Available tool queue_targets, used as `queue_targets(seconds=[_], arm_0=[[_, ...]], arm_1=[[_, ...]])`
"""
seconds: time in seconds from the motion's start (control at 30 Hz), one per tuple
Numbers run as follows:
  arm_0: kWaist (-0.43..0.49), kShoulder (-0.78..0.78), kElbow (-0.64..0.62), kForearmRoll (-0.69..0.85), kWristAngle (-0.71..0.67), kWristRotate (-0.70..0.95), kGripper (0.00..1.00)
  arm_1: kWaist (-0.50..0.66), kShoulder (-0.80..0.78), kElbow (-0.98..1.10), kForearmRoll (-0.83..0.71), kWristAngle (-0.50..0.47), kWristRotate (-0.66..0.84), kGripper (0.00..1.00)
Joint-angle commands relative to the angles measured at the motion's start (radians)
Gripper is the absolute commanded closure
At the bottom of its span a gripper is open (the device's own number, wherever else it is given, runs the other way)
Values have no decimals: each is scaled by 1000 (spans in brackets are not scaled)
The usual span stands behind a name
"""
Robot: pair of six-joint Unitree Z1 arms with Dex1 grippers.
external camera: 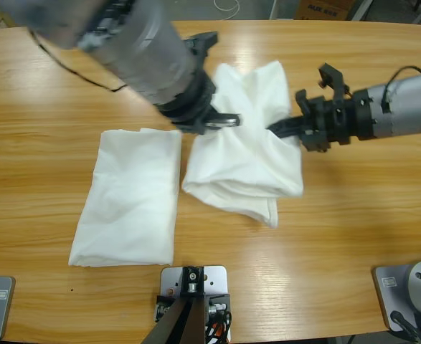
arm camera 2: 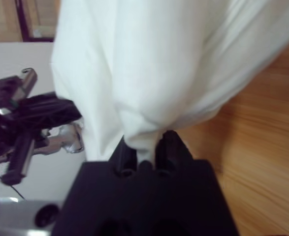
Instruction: Fold clothes
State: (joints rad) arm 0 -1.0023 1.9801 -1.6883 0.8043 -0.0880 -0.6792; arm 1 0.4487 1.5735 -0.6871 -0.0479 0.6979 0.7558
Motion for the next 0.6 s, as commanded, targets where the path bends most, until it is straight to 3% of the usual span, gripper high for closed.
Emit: queue_targets(seconds=[0.03, 0.6], arm_0=[[1, -230, 292, 6, 81, -23, 1000], [90, -503, 628, -9, 91, -5, 1000]], arm_1=[[210, 112, -162, 11, -69, 93, 1000], [421, 289, -357, 19, -120, 190, 1000]])
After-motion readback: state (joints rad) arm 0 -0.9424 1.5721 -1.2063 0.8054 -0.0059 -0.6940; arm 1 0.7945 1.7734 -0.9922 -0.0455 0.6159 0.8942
